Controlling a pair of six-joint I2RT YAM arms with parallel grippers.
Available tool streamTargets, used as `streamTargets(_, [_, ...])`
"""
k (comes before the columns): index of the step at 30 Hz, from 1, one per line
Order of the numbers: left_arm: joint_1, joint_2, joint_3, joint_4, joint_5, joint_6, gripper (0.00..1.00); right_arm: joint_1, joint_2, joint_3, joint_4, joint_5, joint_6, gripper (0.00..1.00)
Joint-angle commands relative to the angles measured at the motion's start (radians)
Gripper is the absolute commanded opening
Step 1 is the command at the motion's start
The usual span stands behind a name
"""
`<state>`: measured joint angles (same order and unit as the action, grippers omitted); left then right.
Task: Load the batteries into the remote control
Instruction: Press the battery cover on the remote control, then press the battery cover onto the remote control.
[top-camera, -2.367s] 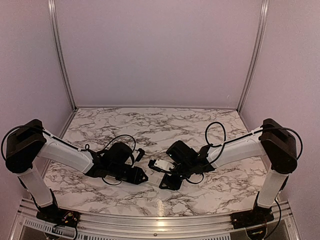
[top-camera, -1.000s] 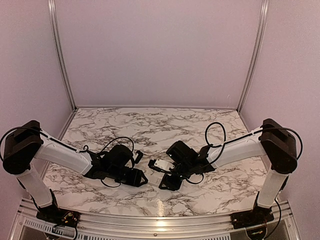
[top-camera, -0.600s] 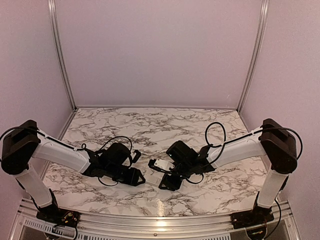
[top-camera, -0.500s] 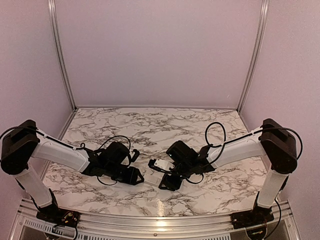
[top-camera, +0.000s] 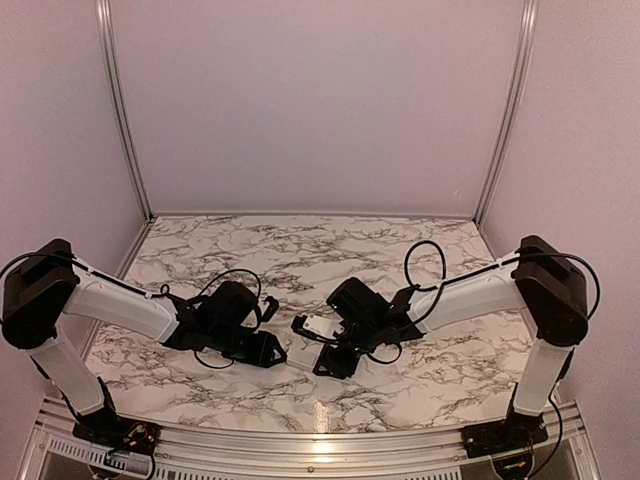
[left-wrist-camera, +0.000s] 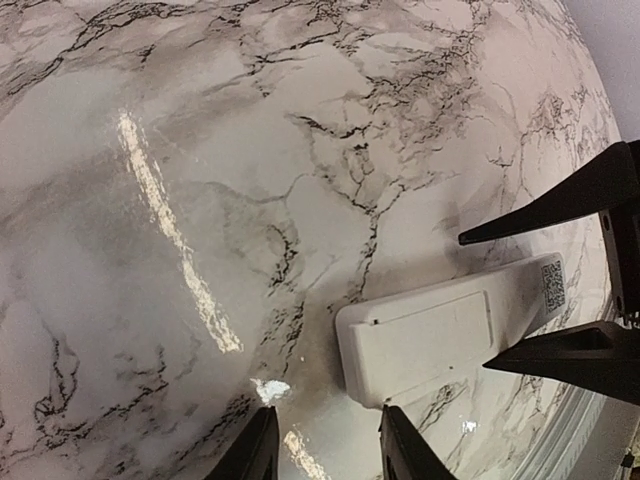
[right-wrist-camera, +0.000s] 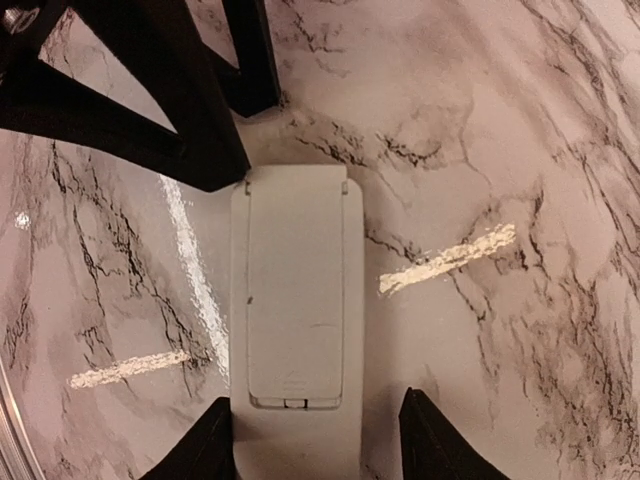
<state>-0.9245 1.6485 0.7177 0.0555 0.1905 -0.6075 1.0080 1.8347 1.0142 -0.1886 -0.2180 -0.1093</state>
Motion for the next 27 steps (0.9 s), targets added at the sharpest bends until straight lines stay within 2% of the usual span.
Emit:
streamTargets(1, [0.004,-0.035,0.031,0.031,0.013,0.019,0.36,0.007,0.022,0.052,-0.008,0.008,-0.019,0.53])
streamTargets(8, [0.009,-0.044,0.026,0.032,0.017,0.012,0.37,0.006,0.040,0.072,-0.017,-0.017,-0.033,0.55])
streamTargets(15, [0.016,-0.067,0.014,0.031,0.017,0.010,0.42,0.016,0.035,0.075,-0.018,-0.049,-0.038,0.67])
streamTargets(18, [0.017,-0.068,0.006,0.040,0.021,0.003,0.42,0.021,0.036,0.075,-0.015,-0.042,-0.037,0.69])
streamTargets(27, [0.019,-0.042,0.013,0.059,0.031,0.008,0.32,0.021,0.048,0.096,0.000,-0.018,-0.044,0.57])
